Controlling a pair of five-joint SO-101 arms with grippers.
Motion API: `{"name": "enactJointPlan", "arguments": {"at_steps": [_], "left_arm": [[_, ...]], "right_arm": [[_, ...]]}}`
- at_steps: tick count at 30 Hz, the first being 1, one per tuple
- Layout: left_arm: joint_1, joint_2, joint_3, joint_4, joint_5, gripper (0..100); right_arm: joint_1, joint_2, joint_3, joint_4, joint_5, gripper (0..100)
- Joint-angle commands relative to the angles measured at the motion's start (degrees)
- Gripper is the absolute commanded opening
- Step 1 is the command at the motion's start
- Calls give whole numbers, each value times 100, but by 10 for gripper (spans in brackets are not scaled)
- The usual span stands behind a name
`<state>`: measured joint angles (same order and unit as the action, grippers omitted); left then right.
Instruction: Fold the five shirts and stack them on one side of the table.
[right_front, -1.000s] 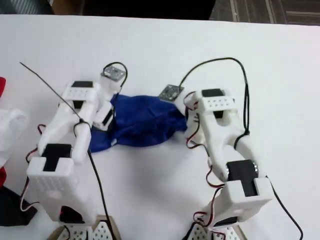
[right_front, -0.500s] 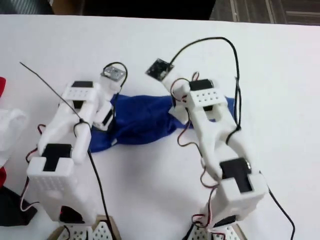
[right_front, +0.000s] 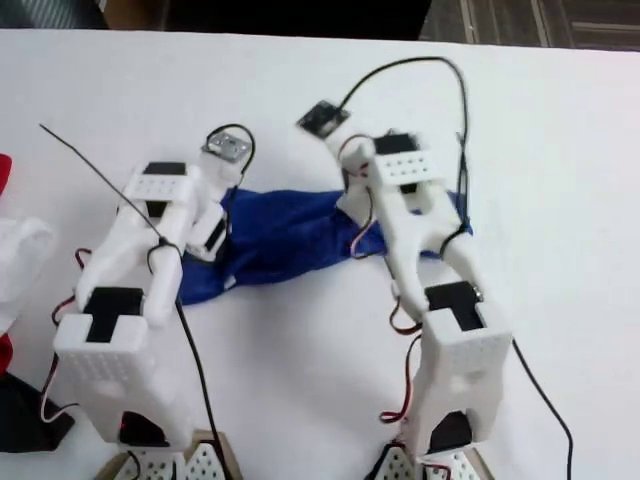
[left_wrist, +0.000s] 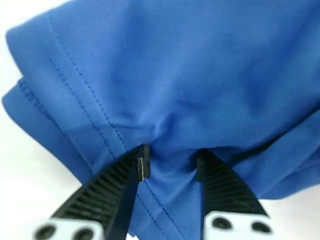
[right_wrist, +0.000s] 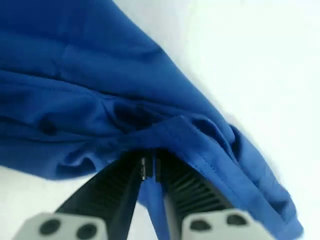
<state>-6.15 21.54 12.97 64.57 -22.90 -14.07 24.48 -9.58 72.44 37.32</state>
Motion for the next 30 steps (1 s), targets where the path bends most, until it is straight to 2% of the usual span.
{"name": "enactJointPlan", "arguments": {"at_steps": [1, 6, 11, 16, 19, 22, 26, 30], "left_arm": [[0, 62, -242, 105, 62, 169], [0, 62, -444, 440, 62, 169], [0, 62, -910, 967, 53, 169], [-9, 88, -1543, 1723, -9, 169], [-53, 141, -1473, 1714, -440, 169], [-343, 308, -1455, 1451, -721, 169], [-862, 826, -1754, 1143, -800, 169], [-1187, 1653, -2730, 1688, -756, 169]], "right_arm": [[497, -998, -554, 787, 0, 22], [1262, -1666, 202, 1305, 686, 22], [1367, -2097, 1363, 1077, 844, 22], [1270, -2185, 2374, 84, 844, 22], [1437, -2167, 2804, -848, 853, 22], [1631, -1895, 2910, -1411, 879, 22], [1965, -1077, 2725, -1675, 1407, 22], [2440, -347, 2136, -1622, 1451, 22]]}}
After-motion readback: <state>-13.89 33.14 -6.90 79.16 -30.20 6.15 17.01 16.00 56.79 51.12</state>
